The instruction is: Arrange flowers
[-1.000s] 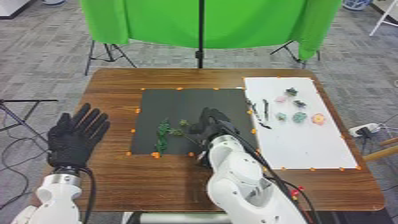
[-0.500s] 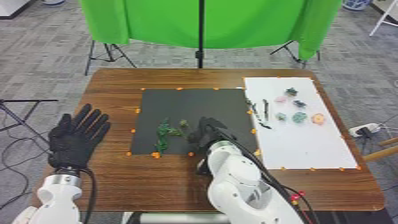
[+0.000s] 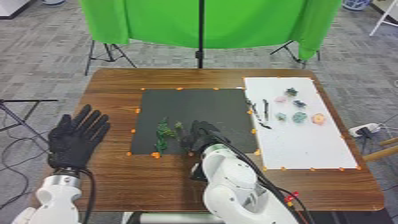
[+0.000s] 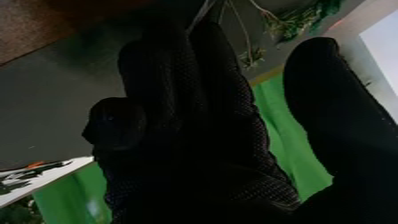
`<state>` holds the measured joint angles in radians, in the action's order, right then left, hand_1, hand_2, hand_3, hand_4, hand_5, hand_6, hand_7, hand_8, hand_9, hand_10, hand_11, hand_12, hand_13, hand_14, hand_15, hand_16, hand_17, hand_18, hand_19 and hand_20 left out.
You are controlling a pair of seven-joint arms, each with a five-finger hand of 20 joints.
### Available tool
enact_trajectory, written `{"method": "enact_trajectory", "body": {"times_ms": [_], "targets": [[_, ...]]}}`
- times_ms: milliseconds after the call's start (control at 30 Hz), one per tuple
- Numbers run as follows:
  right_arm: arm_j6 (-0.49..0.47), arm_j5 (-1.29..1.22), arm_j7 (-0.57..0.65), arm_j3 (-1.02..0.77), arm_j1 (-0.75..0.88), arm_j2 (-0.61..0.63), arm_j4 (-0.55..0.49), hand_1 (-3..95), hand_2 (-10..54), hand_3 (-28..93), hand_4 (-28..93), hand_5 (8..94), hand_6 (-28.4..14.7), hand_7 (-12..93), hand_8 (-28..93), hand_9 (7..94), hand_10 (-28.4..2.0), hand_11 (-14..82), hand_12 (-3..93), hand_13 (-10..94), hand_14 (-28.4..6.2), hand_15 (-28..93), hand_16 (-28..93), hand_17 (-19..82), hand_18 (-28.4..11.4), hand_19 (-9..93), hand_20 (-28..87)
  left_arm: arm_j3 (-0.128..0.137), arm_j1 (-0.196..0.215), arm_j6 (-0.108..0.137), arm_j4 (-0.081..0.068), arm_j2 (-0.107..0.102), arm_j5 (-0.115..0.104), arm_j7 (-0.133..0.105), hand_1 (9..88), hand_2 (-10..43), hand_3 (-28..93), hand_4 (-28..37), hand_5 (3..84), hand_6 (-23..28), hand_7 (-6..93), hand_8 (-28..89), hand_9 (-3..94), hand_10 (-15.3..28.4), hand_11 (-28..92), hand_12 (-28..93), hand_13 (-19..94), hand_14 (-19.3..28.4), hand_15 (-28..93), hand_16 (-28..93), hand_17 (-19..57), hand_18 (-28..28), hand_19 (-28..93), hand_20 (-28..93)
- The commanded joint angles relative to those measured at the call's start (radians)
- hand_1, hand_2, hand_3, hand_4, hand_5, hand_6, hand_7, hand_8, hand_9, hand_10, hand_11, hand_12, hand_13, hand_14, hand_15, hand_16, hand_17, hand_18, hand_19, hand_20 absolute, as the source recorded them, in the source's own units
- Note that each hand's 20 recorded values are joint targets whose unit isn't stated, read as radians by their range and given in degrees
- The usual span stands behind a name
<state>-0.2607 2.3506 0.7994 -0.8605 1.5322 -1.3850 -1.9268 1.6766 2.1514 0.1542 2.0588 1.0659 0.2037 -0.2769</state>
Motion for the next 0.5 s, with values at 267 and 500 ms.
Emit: {"method": "enact_trajectory", "body": {"times_ms": [267,500], "targets": [[0.069,-0.007,-0.024,-0.032,-0.003,0.035,-0.076,31.9,-3.8,81,-20,72.7,-9.5,18,-10,69.6,-23.9,30.3,21.4,57,-21.8,75,21,35,-28.4,93,57,0.000,0.014,0.006,-0.008,0.021,0.002,-0.008,25.9,12.7,78,-28.3,41.8,11.5,6.7,-8,34.7,17.0,18,9,26,17.7,35,-8,-8.3,16.3,41,13],[0.187,0.033,0.012,-0.171,-0.020,0.125,-0.089,31.6,-5.7,80,-20,72.0,-9.4,20,-10,68.3,-24.1,32.7,21.9,57,-21.9,75,22,36,-28.4,93,59,0.008,0.046,-0.006,0.008,0.045,0.008,-0.031,25.9,12.7,78,-28.3,41.7,11.5,6.6,-8,34.7,17.0,18,9,26,17.7,35,-8,-8.3,16.3,40,13]]}}
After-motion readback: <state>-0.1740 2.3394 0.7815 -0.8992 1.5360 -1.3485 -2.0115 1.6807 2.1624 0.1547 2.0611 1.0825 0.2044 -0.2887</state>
